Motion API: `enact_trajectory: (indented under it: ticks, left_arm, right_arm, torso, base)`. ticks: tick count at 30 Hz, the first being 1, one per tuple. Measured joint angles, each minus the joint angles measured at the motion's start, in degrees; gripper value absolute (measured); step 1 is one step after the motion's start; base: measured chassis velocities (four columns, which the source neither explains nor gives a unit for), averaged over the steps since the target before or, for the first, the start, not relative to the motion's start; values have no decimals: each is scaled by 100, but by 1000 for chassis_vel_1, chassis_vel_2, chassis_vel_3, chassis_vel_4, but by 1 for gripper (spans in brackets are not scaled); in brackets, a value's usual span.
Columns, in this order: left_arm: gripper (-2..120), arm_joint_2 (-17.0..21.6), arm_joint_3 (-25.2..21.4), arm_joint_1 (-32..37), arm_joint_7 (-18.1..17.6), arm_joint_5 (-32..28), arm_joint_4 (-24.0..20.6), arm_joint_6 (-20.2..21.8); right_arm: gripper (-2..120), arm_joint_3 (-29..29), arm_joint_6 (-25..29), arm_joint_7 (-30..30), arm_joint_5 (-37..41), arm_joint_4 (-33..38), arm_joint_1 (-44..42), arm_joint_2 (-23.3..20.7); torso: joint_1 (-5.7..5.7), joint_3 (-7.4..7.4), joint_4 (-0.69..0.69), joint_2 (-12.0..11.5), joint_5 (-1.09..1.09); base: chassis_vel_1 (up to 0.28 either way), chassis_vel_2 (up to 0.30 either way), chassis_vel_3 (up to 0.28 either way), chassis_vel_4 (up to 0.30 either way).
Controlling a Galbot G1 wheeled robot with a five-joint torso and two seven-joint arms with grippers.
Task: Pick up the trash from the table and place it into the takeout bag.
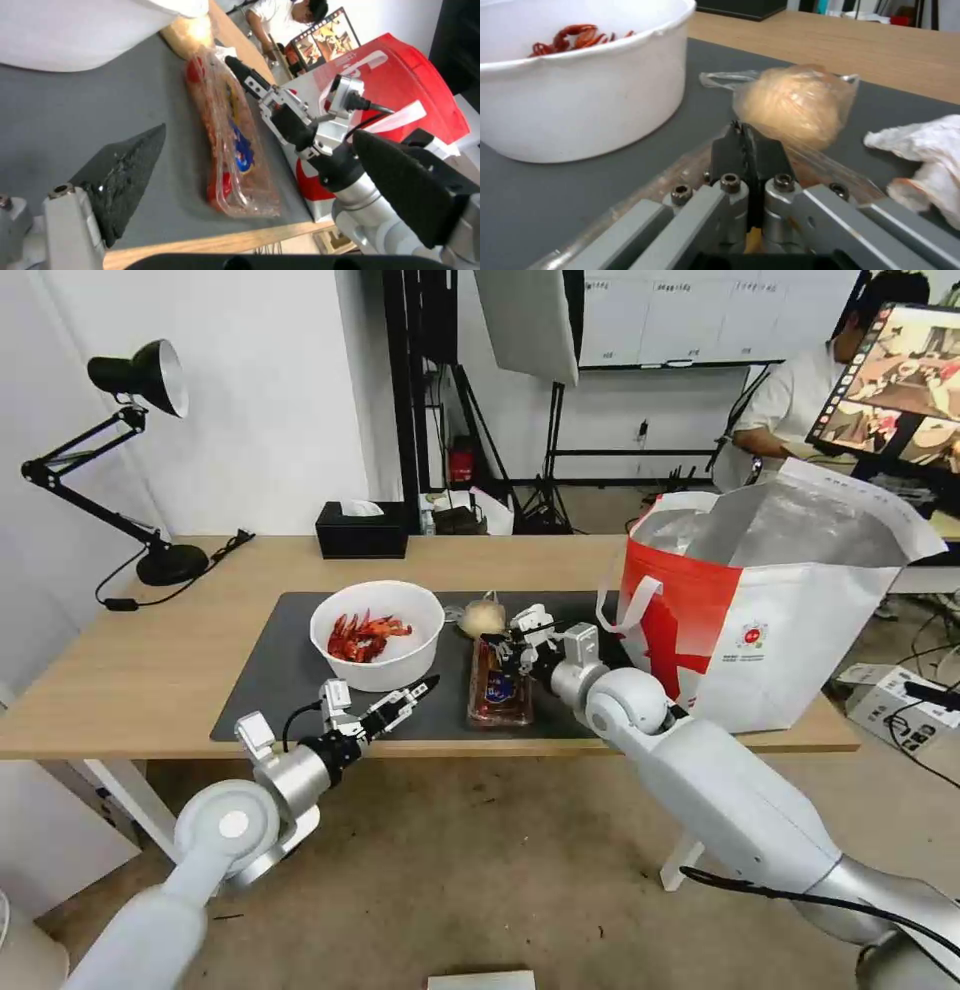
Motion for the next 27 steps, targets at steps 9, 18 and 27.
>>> enact_trajectory:
  ticks: [9, 18, 27]
  left_arm:
    - [100, 11, 356, -340, -167, 34, 203, -3]
    - [100, -127, 690, -714, -526, 72, 403, 146]
    - [100, -205, 941, -941, -521, 43, 569, 210]
  right_arm:
    - [0, 104, 0, 42, -32, 45, -103, -113]
    - [0, 134, -5, 76, -26, 80, -155, -192]
    - [0, 144, -7, 87, -15, 93, -205, -199]
  torso:
    - [0, 0, 0, 0, 1]
    - [0, 0, 0, 0, 0]
    - [0, 0, 0, 0, 0]
  base:
    - [0, 0, 0, 0]
    - [0, 0, 0, 0]
    - [0, 0, 0, 0]
